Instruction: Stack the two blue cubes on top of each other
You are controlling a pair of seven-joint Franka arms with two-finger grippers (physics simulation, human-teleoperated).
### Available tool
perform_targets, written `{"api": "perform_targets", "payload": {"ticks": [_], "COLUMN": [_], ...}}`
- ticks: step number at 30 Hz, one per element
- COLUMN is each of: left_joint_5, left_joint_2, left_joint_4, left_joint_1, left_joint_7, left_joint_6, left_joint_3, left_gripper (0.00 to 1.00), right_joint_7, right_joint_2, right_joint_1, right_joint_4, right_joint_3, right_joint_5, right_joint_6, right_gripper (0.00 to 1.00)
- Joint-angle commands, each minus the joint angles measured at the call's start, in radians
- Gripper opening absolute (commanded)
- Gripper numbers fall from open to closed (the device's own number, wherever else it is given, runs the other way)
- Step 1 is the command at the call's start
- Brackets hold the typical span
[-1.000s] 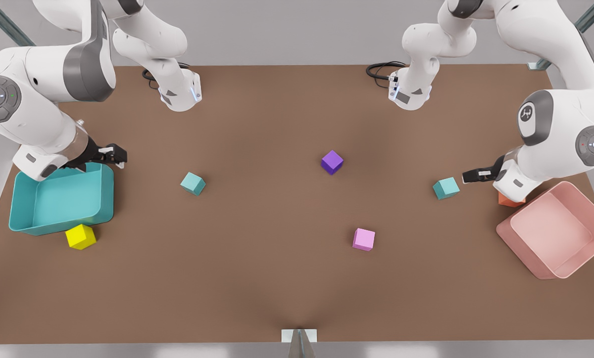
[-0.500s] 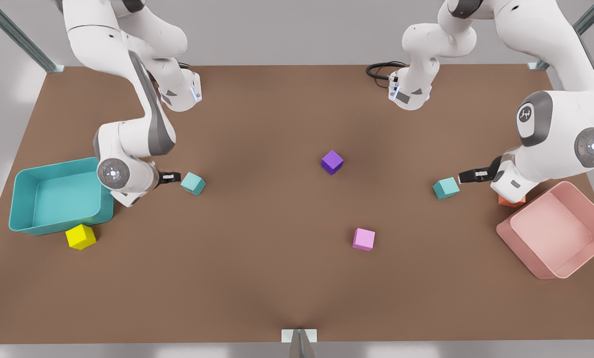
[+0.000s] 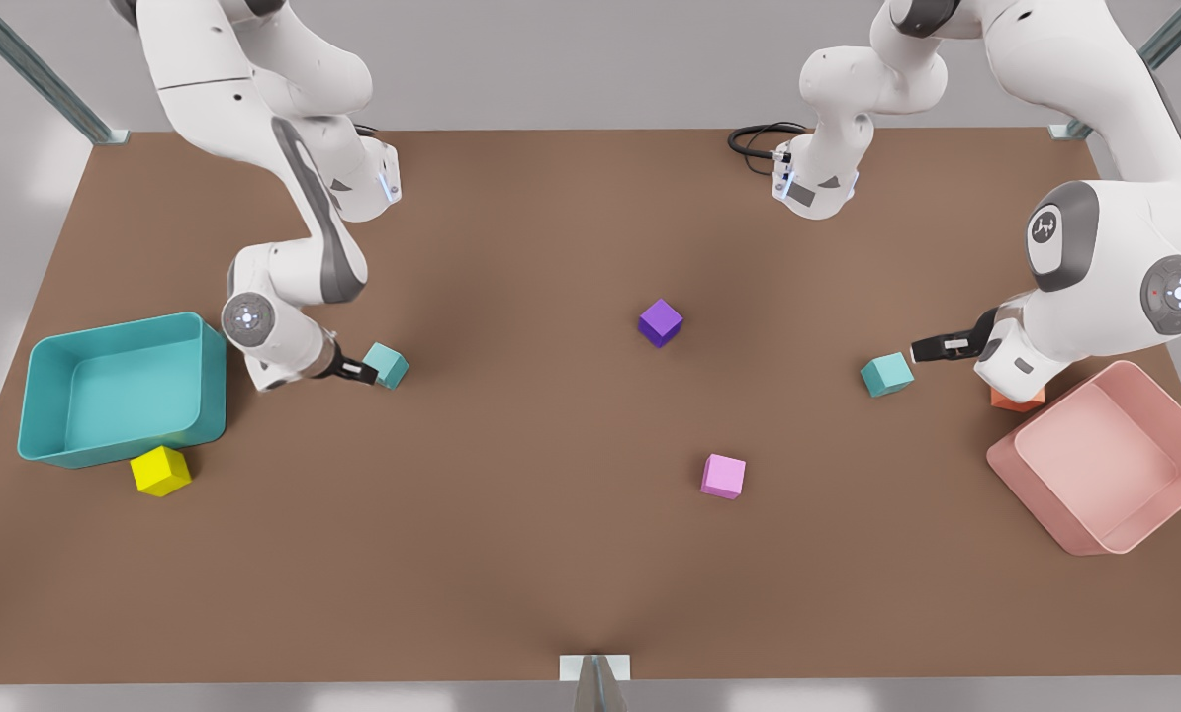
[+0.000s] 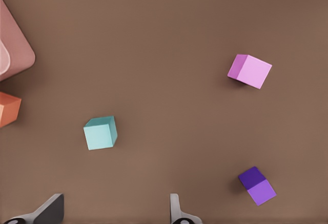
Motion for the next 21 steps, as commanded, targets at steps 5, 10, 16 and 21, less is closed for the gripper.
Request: {"api": "perform_targets", "payload": {"ticks": [5, 10, 16, 21], "left_joint_5": [0.001, 0.001, 0.001, 0.001], "left_joint_2": [0.0, 0.005, 0.005, 0.008], "left_joint_4": [0.0, 0.0, -0.003, -0.003], "left_joint_1": [0.0, 0.002, 0.003, 0.003], "left_joint_7": [-0.007, -0.006, -0.006, -0.007], "left_joint_6": [-0.012, -0.019, -0.027, -0.027], "left_joint_3": [0.0, 0.0, 0.0, 0.0], "left_gripper": [1.0, 1.0, 1.0, 1.0], "right_joint_7": [0.299, 0.311, 0.311, 0.311], "right_joint_2": [-0.003, 0.014, 0.053, 0.121], "right_joint_1": [0.026, 0.031, 0.037, 0.049], "right_joint_4": [-0.11, -0.139, -0.167, -0.163], "right_joint_3": [0.003, 0.003, 0.003, 0.003], "right_joint_5": [0.006, 0.006, 0.006, 0.006], "right_joint_6": [0.237, 0.271, 0.272, 0.3], "right_gripper": [1.0, 1.0, 1.0, 1.0]}}
